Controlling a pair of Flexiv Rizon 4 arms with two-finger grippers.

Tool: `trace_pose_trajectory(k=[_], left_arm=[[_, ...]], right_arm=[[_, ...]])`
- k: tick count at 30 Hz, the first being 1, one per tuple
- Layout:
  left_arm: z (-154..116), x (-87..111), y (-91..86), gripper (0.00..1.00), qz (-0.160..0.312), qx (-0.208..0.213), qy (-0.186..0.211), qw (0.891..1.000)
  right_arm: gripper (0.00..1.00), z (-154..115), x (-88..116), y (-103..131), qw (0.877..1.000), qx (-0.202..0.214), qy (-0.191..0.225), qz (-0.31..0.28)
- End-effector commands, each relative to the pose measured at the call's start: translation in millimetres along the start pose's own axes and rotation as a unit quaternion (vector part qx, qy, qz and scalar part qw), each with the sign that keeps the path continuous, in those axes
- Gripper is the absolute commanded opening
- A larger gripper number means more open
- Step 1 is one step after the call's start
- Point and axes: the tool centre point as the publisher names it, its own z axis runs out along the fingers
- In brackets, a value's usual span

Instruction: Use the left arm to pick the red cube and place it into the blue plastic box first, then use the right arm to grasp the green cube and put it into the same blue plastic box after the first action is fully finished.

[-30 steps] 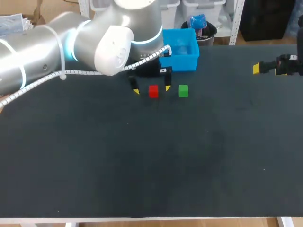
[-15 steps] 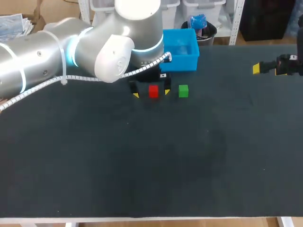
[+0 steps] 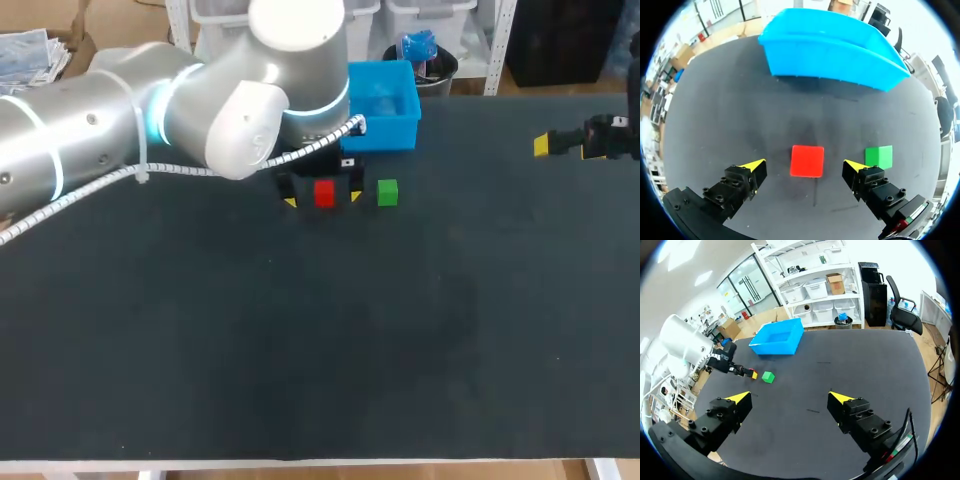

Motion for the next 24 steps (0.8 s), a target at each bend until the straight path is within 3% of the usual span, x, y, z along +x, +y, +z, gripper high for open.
trace_pose_trajectory(k=[1, 2, 3, 24], left_arm=[[5.3, -4.4, -3.6, 1.00, 0.004, -0.002, -0.001, 1.000], [6.0, -4.7, -3.7, 0.44, 0.005, -0.002, -0.001, 1.000], [6.7, -5.0, -3.9, 0.00, 0.008, -0.002, -0.002, 1.000], [13.6, -4.2, -1.8, 0.00, 0.010, -0.002, -0.006, 1.000]], right_arm=[[1.00, 0.6, -0.4, 0.3, 1.000, 0.001, 0.000, 0.000], [1.00, 0.6, -0.4, 0.3, 1.000, 0.001, 0.000, 0.000], [1.00, 0.6, -0.4, 0.3, 1.000, 0.001, 0.000, 0.000], [1.00, 0.6, -0.4, 0.3, 1.000, 0.001, 0.000, 0.000]])
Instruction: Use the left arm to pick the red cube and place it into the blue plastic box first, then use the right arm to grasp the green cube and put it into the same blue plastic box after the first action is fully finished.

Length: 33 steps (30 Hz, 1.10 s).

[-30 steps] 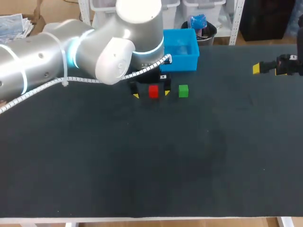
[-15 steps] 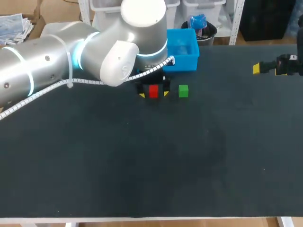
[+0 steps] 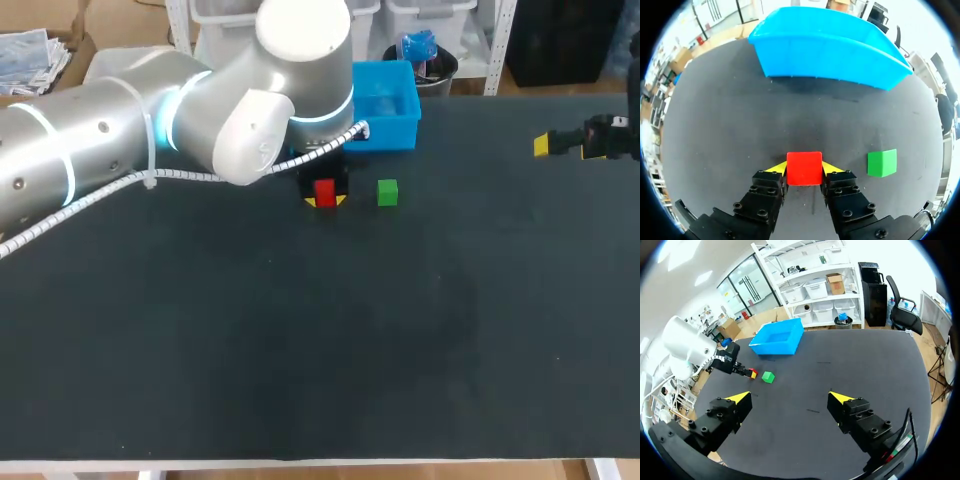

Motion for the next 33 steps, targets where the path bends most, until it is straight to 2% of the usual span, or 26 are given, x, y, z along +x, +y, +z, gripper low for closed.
trace_pose_trajectory(k=[1, 8, 24, 29, 33], left_arm=[[1, 0.4, 1.9, 0.00, 0.001, -0.001, 0.000, 1.000], [-19, -1.9, 5.4, 0.00, 0.004, -0.001, -0.013, 1.000], [-117, -32.8, 26.0, 0.00, 0.021, 0.025, -0.078, 0.996], [-131, -37.5, 27.9, 0.00, 0.037, 0.035, -0.087, 0.995], [-135, -41.1, 27.5, 0.00, 0.072, 0.048, -0.090, 0.992]], right_arm=[[1.00, 1, 0, 0, 1.000, 0.001, 0.000, 0.000], [1.00, 1, 0, 0, 1.000, 0.001, 0.000, 0.000], [1.00, 1, 0, 0, 1.000, 0.001, 0.000, 0.000], [1.00, 1, 0, 0, 1.000, 0.001, 0.000, 0.000], [1.00, 1, 0, 0, 1.000, 0.001, 0.000, 0.000]])
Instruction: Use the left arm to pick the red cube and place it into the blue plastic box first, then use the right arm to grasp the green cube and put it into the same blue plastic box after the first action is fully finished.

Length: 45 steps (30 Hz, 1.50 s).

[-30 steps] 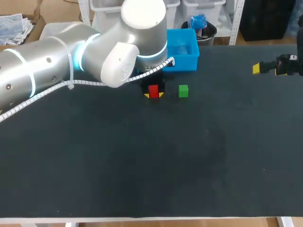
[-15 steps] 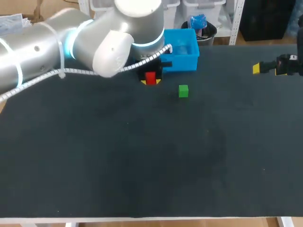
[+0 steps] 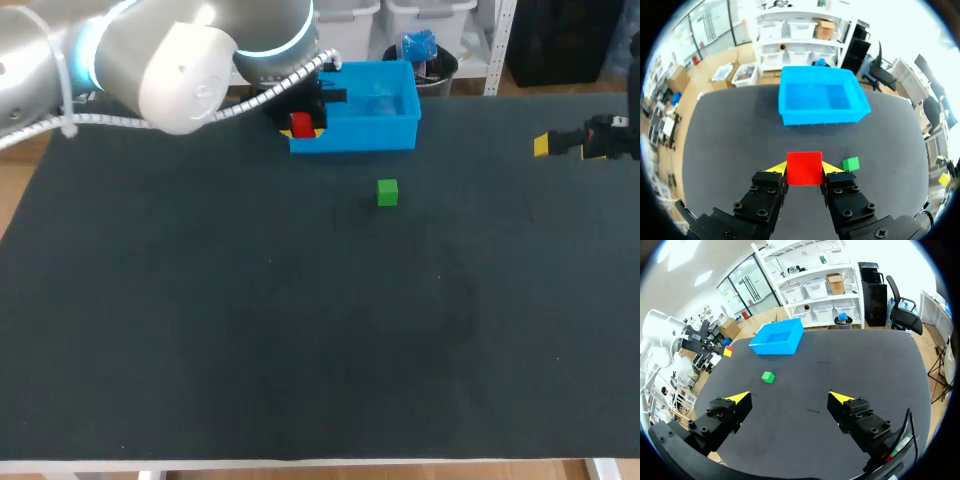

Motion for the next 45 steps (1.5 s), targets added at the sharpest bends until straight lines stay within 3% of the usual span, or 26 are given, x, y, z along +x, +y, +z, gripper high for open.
trace_pose_trajectory(k=[1, 11, 26, 45], left_arm=[[-6, -1.1, 6.3, 0.00, 0.033, 0.024, 0.000, 0.999], [-11, -22.9, 17.9, 0.00, 0.111, 0.068, -0.025, 0.991], [4, -40.7, 11.9, 0.00, 0.129, 0.081, -0.047, 0.987], [69, -118.1, -16.9, 0.00, 0.145, 0.098, -0.071, 0.982]], right_arm=[[1.00, 1, 0, 0, 1.000, 0.001, 0.000, 0.000], [1.00, 1, 0, 0, 1.000, 0.001, 0.000, 0.000], [1.00, 1, 0, 0, 1.000, 0.001, 0.000, 0.000], [1.00, 1, 0, 0, 1.000, 0.001, 0.000, 0.000]])
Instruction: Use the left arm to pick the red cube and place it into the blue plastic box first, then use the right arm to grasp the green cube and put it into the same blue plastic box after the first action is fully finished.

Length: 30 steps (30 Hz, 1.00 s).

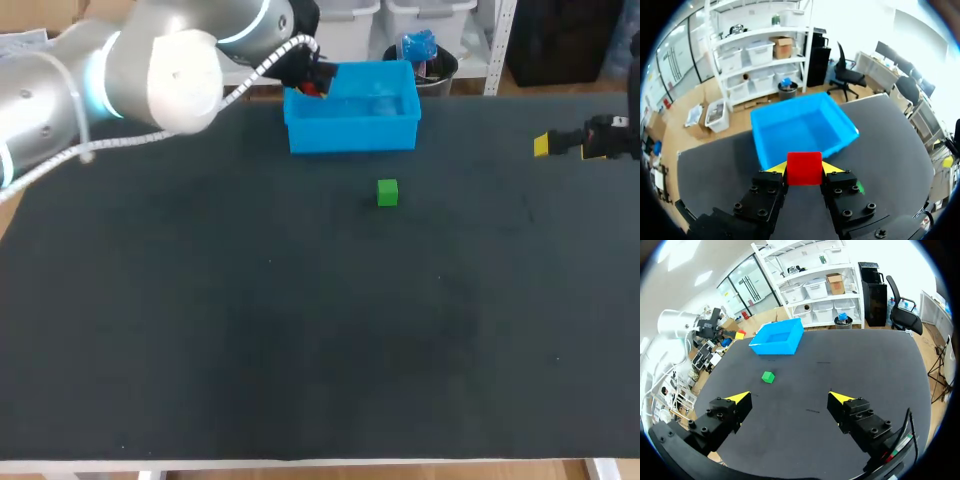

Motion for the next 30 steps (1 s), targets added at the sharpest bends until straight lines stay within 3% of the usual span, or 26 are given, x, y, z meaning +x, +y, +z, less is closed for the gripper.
trace_pose_trajectory(k=[1, 14, 30], left_arm=[[36, -29.0, 4.1, 0.00, 0.002, 0.004, 0.010, 1.000], [57, -51.0, 14.1, 0.00, 0.002, 0.002, 0.008, 1.000], [98, -41.6, 21.9, 0.00, -0.009, 0.004, 0.040, 0.999]], right_arm=[[1.00, 1, 0, 0, 1.000, 0.001, 0.000, 0.000], [1.00, 1, 0, 0, 1.000, 0.001, 0.000, 0.000], [1.00, 1, 0, 0, 1.000, 0.001, 0.000, 0.000]])
